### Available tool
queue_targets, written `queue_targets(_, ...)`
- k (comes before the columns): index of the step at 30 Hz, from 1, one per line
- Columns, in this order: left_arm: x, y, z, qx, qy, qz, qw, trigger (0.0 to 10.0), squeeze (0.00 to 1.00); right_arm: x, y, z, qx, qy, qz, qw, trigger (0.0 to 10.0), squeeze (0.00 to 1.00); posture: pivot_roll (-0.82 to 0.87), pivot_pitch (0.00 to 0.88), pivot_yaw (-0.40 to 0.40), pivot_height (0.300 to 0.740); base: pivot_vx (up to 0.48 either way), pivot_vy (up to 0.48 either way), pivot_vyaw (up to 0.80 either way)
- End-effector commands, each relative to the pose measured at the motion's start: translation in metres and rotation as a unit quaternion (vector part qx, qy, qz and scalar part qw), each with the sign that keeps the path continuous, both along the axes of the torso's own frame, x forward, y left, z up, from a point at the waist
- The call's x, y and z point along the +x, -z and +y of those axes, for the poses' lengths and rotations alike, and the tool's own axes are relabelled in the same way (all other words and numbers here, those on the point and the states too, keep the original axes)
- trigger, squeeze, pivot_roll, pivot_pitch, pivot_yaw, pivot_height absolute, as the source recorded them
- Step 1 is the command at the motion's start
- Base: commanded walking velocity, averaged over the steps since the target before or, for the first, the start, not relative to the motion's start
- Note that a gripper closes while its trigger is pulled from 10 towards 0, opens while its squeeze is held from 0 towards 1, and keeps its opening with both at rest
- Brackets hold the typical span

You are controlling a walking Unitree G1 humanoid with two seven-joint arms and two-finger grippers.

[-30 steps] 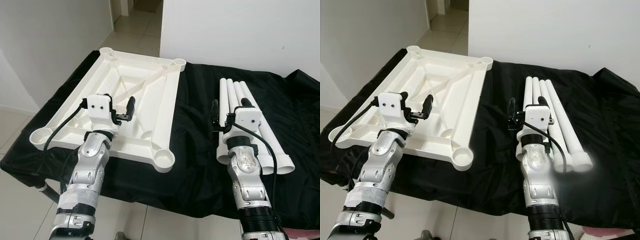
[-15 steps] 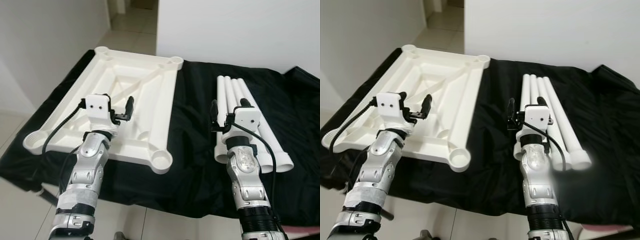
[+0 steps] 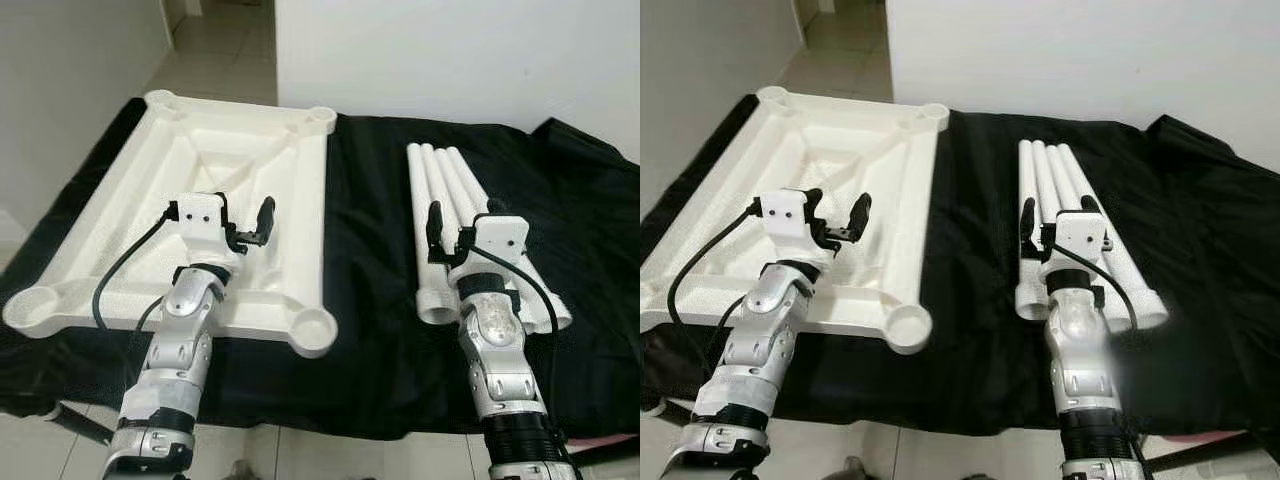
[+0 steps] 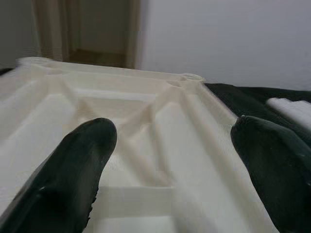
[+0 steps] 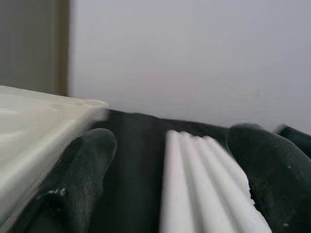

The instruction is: Building children table

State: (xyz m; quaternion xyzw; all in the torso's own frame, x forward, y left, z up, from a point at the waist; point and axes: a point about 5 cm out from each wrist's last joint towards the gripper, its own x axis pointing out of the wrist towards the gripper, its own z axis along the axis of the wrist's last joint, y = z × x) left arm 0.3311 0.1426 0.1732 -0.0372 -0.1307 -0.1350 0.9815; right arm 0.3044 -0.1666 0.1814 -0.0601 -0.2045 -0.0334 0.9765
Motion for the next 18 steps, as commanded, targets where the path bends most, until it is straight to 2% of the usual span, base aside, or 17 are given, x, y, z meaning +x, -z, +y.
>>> queue_targets(1,-0.0006,0.0012,-0.0014,-0.002,0.003,0.003,1.000,10.0,0.00,-0.0028,0.0021,-0.0031,-0.002,0.003,-0.001,1.000,10.0,0.00,-0.06,0.049,-0.030,0.740,0.000,0.405,0.00)
queue_targets(6,-0.0016,0.0013,-0.0020,-0.003,0.004,0.003,1.000,10.0,0.00,-0.0023,0.0014,-0.0030,-0.003,0.002,-0.003,1.000,10.0,0.00,-0.06,0.049,-0.031,0.740,0.000,0.405,0.00)
queue_targets(8,-0.0022,-0.0008,-0.0033,-0.004,0.007,-0.004,1.000,10.0,0.00,-0.0014,0.0030,-0.0044,0.004,0.005,0.002,1.000,10.0,0.00,-0.05,0.052,-0.031,0.740,0.000,0.000,0.00)
queue_targets(18,-0.0042,0.0005,-0.0048,0.013,0.008,-0.006,1.000,10.0,0.00,-0.0024,0.0075,-0.0060,0.008,0.012,0.014,1.000,10.0,0.00,-0.05,0.065,-0.029,0.740,0.000,0.000,-0.73)
